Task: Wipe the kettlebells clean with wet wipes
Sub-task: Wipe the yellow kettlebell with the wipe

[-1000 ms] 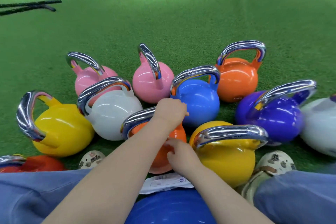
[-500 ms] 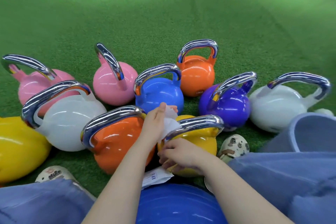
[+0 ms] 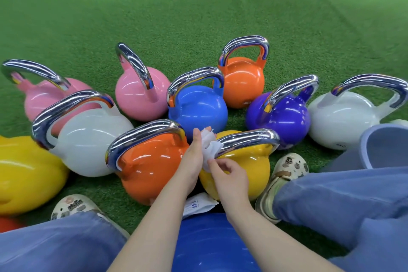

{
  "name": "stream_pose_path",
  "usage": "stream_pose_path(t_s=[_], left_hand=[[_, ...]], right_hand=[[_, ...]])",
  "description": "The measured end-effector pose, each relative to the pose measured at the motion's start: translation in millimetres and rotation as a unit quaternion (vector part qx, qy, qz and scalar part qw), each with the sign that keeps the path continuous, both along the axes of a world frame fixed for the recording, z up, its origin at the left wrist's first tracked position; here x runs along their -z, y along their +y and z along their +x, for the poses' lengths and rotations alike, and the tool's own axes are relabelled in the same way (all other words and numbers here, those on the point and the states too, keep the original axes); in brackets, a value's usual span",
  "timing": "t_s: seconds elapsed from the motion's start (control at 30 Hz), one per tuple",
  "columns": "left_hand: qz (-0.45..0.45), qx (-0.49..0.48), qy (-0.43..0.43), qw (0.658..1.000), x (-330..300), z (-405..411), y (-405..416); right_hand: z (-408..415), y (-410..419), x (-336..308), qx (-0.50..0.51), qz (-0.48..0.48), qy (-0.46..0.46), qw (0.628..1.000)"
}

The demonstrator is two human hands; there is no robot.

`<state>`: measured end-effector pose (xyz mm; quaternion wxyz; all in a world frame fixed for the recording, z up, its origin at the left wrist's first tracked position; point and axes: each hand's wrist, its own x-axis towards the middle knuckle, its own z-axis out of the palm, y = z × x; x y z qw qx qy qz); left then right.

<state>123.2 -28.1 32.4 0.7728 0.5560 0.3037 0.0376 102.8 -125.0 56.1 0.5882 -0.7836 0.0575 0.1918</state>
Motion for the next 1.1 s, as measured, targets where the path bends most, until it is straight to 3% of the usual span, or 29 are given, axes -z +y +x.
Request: stream_pose_path(t_s=[0.23, 0.47, 0.57, 0.73, 0.87, 1.1], left_hand=[[-0.058, -0.093, 0.046, 0.993, 15, -10, -1], [-0.040, -0.211, 0.017, 0.977, 18, -19, -9], [0.024, -0.218, 0.015, 0.976, 23, -21, -19], [0.091, -0.243, 0.043, 0.965, 21, -24, -32], [0.127, -0.207, 0.025, 0.970, 28, -29, -38], [0.210, -0.037, 0.029, 0.976, 41, -39, -31]], right_hand=[[-6, 3, 18, -0.004, -0.065, -0.052, 0.997], [4, -4, 39, 0.129, -0.034, 0.088, 0.987], [4, -5, 36, 0.165, 0.027, 0.115, 0.979], [4, 0, 26, 0.160, 0.092, 0.069, 0.980], [0, 5, 21, 0.113, 0.084, 0.016, 0.990], [-4, 9, 35, -0.021, 0.035, 0.017, 0.999]])
